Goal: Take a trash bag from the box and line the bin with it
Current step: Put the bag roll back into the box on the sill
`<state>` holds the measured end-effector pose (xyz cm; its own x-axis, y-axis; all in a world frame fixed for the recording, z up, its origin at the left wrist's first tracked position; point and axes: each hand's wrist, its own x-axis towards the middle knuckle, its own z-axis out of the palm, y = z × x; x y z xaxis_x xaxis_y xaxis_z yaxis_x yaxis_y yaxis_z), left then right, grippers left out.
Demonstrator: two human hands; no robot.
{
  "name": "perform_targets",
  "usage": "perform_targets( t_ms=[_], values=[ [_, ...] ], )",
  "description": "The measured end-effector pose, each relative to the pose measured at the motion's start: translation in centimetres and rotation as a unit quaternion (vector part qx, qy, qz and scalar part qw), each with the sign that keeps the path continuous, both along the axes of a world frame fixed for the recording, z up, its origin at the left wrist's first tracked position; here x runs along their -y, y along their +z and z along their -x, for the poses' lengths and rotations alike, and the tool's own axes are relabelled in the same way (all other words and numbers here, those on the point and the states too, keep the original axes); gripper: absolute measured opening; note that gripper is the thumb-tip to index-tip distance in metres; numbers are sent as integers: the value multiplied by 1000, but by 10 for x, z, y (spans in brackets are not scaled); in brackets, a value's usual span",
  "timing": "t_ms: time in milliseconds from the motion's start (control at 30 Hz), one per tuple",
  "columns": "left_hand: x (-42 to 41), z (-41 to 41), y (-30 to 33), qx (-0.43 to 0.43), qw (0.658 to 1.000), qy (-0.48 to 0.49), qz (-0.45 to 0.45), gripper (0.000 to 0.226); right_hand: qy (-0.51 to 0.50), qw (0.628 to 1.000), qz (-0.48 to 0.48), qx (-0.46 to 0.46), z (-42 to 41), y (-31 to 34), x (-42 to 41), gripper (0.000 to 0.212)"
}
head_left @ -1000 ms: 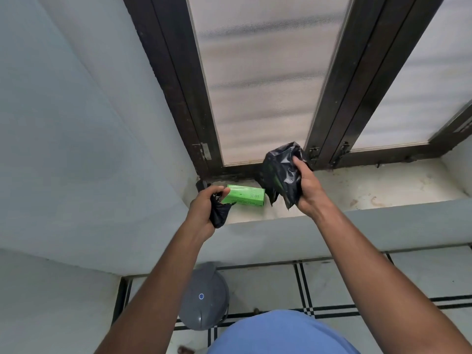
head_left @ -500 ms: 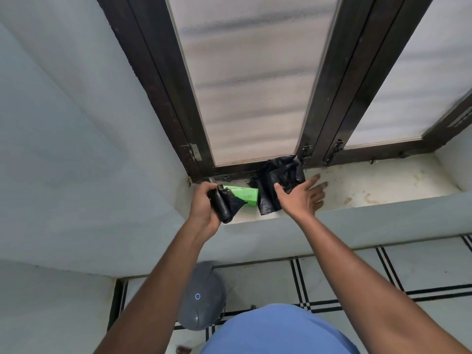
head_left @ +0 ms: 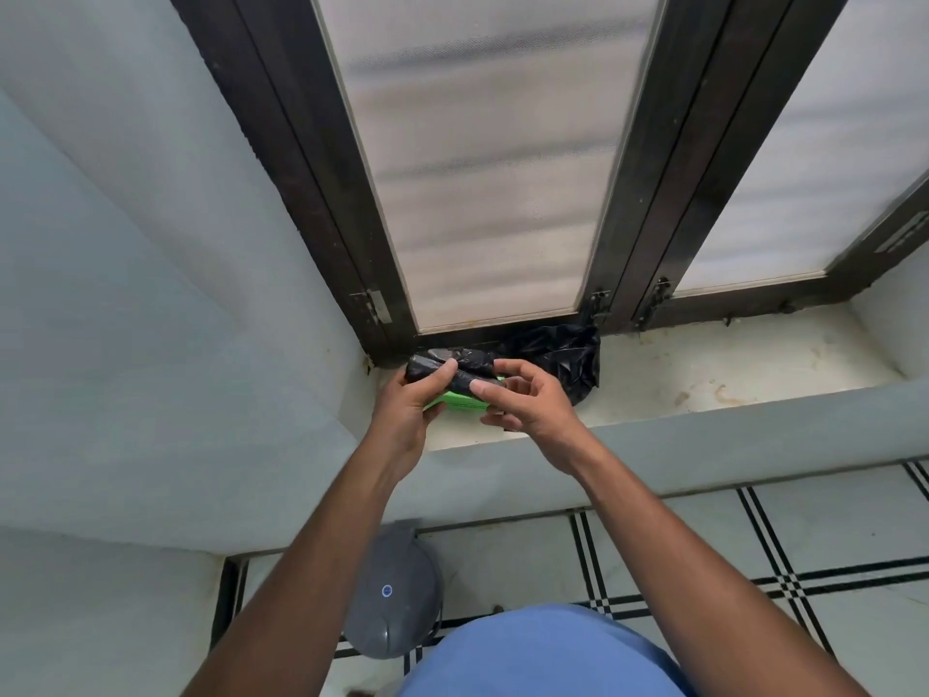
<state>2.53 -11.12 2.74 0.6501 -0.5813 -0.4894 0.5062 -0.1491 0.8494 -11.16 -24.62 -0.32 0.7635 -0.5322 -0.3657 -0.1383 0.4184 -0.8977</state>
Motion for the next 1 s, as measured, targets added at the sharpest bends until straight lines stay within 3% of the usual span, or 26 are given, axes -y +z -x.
perform_targets(
  t_ms=[167,300,400,533,667,800,867,900,933,1000],
  values=[
    [-18,-11,-3,74,997,23,-29,33,60,998,-29,1,-3,8,11,55],
    [-35,-16,-2,80,997,-7,16,38,130,989,-65,-1,-9,13,12,62],
    [-46,-19,-5,87,996,-11,34,33,166,982,-86,7,-15,16,10,43],
    [-53,-17,-5,116,993,14,-2,17,138,984,-108,8,-20,21,3,18],
    [-61,-14,2,91,995,25,12,35,95,988,-121,-17,-25,25,-7,49],
    [-64,-11,9,44,997,60,12,29,114,988,-101,-29,-24,23,-7,13],
    [-60,-7,11,166,979,46,-112,33,127,987,-89,-37,-22,20,-5,17],
    [-58,-6,11,262,950,25,-171,35,137,987,-78,-41,-20,21,-4,21],
    [-57,-5,9,351,915,4,-199,36,148,986,-68,-45,-18,24,-5,24],
    [-55,-5,7,450,874,-42,-177,29,179,981,-57,-49,-15,29,-5,29]
  ],
)
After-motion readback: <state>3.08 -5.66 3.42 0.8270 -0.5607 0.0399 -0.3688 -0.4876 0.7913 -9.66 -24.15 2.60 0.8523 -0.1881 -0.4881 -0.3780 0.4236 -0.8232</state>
